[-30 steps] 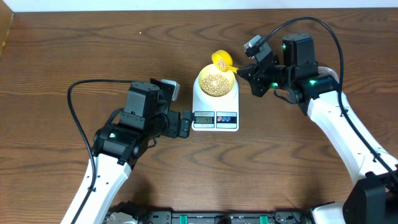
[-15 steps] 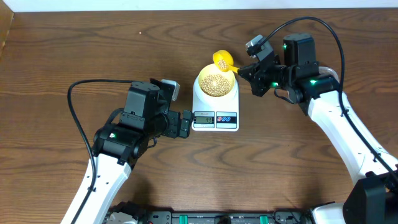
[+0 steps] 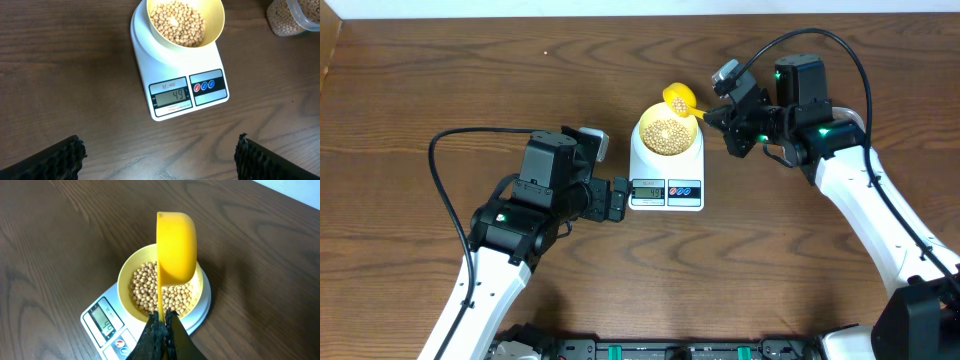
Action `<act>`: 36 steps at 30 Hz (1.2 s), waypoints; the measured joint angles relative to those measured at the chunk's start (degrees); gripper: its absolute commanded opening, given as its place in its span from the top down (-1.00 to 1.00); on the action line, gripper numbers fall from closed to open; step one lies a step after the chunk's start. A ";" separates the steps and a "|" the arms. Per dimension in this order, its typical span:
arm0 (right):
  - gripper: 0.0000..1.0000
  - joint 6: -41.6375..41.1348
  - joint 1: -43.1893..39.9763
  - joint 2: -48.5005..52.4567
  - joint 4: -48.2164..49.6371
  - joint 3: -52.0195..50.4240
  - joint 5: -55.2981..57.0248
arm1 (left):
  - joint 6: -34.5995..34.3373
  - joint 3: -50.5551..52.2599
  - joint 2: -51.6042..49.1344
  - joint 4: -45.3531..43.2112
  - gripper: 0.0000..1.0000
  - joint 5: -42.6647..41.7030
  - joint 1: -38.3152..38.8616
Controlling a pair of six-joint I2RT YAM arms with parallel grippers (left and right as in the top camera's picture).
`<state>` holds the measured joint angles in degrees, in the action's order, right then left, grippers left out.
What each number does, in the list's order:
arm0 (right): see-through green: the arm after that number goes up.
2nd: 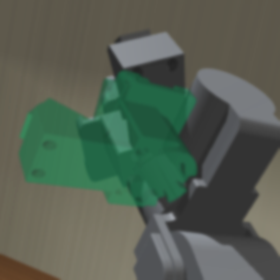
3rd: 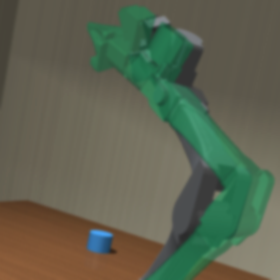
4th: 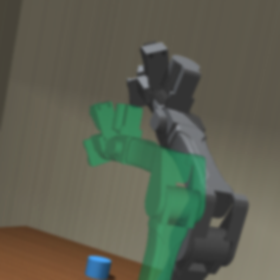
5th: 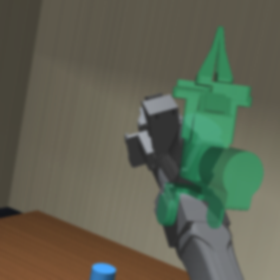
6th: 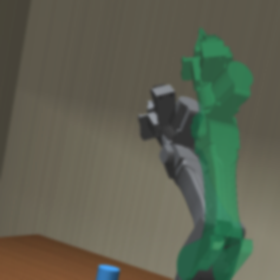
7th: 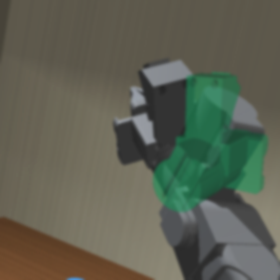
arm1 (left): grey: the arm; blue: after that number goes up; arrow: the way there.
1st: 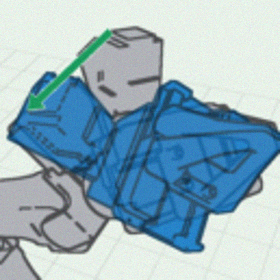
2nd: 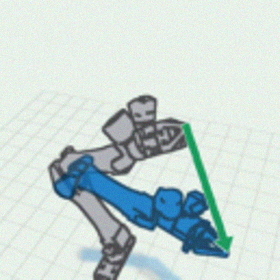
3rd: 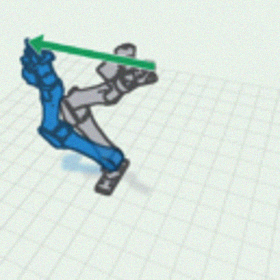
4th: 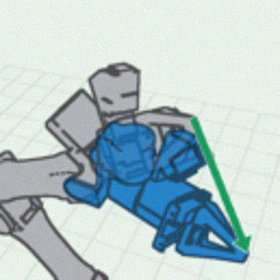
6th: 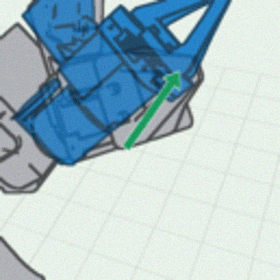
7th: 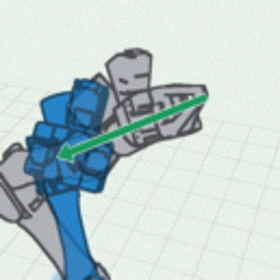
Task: Scoop item into bowl and weigh 50g on scale
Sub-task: 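Tilt the scoop over the bowl, pouring soybeans slowly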
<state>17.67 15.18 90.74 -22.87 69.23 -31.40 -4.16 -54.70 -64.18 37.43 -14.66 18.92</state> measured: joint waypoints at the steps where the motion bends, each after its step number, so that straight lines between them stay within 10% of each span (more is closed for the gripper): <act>1: 0.98 0.02 0.04 0.00 -0.04 0.00 0.07 | 0.00 0.00 0.00 0.00 -0.96 -0.02 0.00; 36: 0.98 -8.39 0.44 0.00 -0.20 0.00 0.15 | 0.00 0.00 0.00 0.00 -0.96 -0.02 0.00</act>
<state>9.28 15.62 90.74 -23.07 69.23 -31.24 -4.16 -54.70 -64.18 37.43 -14.68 18.92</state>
